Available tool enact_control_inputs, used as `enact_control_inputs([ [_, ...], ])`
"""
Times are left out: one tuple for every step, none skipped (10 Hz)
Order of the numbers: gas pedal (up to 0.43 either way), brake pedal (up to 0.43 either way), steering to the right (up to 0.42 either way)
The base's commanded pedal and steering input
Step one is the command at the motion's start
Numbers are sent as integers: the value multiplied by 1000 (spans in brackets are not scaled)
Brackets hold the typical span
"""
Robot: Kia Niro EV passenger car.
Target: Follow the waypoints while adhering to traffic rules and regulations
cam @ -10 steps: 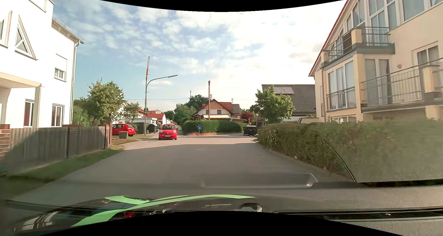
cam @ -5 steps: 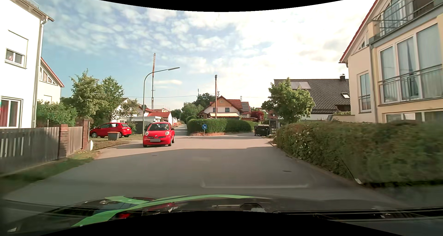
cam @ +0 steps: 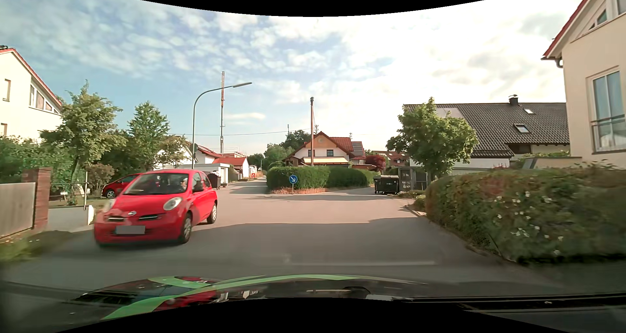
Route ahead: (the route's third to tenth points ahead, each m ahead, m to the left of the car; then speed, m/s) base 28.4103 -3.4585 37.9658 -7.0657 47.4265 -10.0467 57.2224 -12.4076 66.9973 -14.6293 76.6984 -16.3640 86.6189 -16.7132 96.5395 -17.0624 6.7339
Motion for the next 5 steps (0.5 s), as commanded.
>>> enact_control_inputs([
  [118, 0, -38],
  [118, 0, -37],
  [98, 0, -28],
  [87, 0, -20],
  [79, 0, -13],
])
